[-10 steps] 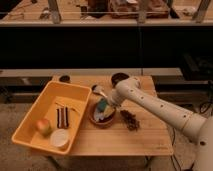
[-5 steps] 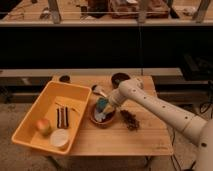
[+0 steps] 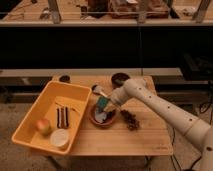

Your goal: Place sponge in tray

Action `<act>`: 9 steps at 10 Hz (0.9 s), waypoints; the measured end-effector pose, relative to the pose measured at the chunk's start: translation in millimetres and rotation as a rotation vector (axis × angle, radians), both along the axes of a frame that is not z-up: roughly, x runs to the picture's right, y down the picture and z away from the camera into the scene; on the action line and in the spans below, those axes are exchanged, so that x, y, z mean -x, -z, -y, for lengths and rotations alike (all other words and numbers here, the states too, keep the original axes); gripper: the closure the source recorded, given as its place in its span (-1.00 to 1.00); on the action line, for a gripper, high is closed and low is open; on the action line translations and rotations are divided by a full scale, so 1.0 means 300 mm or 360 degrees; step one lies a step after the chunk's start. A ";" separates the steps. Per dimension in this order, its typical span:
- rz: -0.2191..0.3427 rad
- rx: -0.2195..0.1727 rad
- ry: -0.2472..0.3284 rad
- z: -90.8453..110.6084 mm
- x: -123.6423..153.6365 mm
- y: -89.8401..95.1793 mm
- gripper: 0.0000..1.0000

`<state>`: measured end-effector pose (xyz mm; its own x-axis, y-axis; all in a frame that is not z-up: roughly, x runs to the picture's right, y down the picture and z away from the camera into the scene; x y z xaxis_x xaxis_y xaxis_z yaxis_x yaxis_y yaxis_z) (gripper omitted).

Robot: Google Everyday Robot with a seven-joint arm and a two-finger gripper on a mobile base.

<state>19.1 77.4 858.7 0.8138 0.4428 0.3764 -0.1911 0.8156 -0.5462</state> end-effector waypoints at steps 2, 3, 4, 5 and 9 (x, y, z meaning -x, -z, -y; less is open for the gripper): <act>0.0045 -0.0039 0.0014 0.093 0.016 0.102 1.00; 0.0069 -0.0054 0.0022 0.143 0.026 0.155 1.00; 0.0131 -0.0067 0.0025 0.208 0.046 0.219 1.00; 0.0185 -0.0075 0.0031 0.241 0.081 0.251 1.00; 0.0453 -0.0116 0.0111 0.320 0.394 0.352 1.00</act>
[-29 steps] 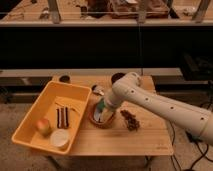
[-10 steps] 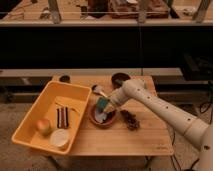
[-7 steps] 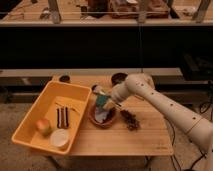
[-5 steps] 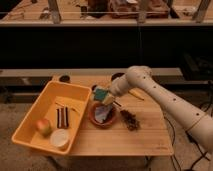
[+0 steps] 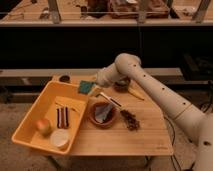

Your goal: Place sponge in tray

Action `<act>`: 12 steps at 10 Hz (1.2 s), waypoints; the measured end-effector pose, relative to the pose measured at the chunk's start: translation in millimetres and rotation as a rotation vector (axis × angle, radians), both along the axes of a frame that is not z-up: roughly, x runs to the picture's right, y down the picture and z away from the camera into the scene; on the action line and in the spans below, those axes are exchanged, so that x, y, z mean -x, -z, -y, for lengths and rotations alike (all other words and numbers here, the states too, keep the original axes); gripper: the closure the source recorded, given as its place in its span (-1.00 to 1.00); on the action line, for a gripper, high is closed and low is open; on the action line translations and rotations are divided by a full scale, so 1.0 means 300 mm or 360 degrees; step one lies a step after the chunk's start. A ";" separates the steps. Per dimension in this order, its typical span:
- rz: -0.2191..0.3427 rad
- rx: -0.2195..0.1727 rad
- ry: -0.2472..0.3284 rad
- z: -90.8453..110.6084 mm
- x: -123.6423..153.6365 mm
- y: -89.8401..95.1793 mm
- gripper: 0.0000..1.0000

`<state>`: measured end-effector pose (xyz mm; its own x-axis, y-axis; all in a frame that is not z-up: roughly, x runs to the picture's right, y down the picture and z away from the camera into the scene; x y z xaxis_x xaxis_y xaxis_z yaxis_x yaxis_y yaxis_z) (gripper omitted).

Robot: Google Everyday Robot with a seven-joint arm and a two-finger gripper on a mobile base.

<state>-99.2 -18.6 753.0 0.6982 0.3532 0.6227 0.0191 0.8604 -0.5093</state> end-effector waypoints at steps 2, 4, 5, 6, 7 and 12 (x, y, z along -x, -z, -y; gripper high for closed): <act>0.0099 -0.0013 0.0063 0.007 0.159 0.040 1.00; 0.0147 -0.0027 0.0129 -0.004 0.301 0.051 1.00; 0.0151 -0.0025 0.0168 -0.026 0.399 0.032 1.00; 0.0134 -0.0025 0.0189 -0.050 0.451 -0.002 1.00; 0.0112 -0.0023 0.0209 -0.082 0.483 -0.045 1.00; -0.0181 -0.0056 0.0207 -0.075 0.410 -0.270 1.00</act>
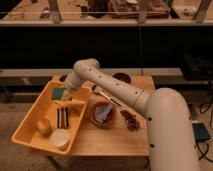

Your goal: Place sponge in tray

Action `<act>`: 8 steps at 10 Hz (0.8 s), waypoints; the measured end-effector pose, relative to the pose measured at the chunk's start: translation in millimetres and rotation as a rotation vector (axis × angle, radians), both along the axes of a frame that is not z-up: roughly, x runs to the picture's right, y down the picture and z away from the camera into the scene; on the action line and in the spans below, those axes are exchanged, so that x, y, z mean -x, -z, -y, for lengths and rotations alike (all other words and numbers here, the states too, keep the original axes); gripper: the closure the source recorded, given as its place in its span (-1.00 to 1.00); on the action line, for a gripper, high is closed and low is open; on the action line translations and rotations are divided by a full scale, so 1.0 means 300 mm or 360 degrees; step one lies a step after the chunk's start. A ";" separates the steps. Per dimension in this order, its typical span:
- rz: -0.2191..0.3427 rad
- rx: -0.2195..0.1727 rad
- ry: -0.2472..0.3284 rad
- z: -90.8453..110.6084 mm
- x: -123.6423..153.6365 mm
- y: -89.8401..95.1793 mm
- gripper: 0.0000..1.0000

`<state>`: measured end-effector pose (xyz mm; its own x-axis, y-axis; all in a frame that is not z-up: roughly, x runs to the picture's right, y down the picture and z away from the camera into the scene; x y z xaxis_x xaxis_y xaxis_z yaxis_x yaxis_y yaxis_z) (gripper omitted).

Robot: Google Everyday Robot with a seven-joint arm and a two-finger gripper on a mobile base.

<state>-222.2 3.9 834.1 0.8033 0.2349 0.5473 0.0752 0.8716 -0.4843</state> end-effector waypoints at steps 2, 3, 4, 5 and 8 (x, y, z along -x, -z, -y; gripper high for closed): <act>-0.0166 -0.0133 -0.0017 0.043 -0.068 -0.010 1.00; -0.0217 -0.0184 -0.0057 0.062 -0.118 -0.019 0.89; -0.0249 -0.0183 -0.0084 0.084 -0.179 -0.036 0.68; -0.0264 -0.0172 -0.0082 0.092 -0.212 -0.050 0.49; -0.0254 -0.0093 -0.0037 0.079 -0.231 -0.079 -0.13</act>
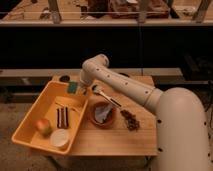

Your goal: Place sponge in tray

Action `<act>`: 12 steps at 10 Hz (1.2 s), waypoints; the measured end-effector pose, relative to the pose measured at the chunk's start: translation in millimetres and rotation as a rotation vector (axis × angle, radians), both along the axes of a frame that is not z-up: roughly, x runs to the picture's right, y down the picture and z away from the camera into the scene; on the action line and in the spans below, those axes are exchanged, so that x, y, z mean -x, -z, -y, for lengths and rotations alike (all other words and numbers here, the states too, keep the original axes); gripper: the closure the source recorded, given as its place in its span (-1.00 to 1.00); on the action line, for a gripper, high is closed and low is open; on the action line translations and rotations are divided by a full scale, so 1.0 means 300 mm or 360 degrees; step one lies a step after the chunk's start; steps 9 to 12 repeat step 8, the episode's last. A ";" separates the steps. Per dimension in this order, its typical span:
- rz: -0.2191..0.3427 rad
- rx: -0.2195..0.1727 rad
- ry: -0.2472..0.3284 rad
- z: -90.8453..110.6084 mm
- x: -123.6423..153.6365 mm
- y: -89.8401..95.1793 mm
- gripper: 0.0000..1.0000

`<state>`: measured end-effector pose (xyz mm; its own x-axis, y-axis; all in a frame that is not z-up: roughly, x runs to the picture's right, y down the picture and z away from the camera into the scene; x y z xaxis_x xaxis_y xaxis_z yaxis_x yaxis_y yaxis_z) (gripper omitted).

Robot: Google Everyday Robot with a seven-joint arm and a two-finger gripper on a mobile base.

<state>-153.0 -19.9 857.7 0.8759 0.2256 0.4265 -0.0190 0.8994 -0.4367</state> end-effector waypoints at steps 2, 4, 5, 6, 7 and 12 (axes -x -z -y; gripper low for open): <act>0.0040 0.0035 0.0010 -0.005 0.016 0.003 -0.52; 0.0074 0.0061 -0.0002 -0.008 0.016 0.006 -0.60; 0.0096 0.0073 -0.0008 -0.009 0.008 0.008 -0.60; 0.0095 0.0073 -0.0010 -0.009 0.005 0.008 -0.60; 0.0097 0.0074 -0.0008 -0.010 0.008 0.009 -0.60; 0.0100 0.0074 -0.0005 -0.011 0.014 0.010 -0.60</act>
